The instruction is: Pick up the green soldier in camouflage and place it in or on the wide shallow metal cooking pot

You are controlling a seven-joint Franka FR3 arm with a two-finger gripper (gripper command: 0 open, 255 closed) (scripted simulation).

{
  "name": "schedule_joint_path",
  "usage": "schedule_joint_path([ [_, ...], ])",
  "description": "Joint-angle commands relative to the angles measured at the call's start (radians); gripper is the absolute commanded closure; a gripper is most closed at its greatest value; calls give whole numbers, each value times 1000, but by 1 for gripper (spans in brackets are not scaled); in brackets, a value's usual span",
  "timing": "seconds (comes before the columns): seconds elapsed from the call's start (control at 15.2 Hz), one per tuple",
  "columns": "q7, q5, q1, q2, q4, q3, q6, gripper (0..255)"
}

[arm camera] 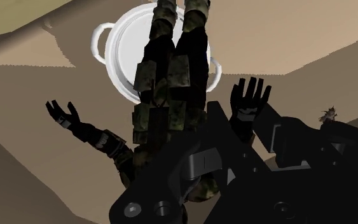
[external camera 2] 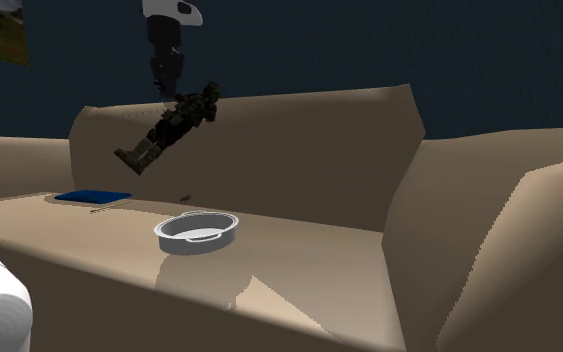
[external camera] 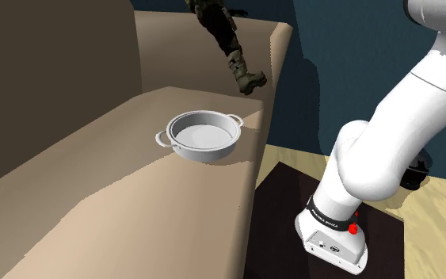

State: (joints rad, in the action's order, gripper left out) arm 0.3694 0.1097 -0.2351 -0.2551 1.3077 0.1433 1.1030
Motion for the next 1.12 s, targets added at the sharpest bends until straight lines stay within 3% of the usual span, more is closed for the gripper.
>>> schedule_joint_path([
  [0.0, 33, 4, -10, -2, 15, 22, 17, 255],
  [1.06, -4, 19, -12, -169, 425, 13, 259, 255],
])
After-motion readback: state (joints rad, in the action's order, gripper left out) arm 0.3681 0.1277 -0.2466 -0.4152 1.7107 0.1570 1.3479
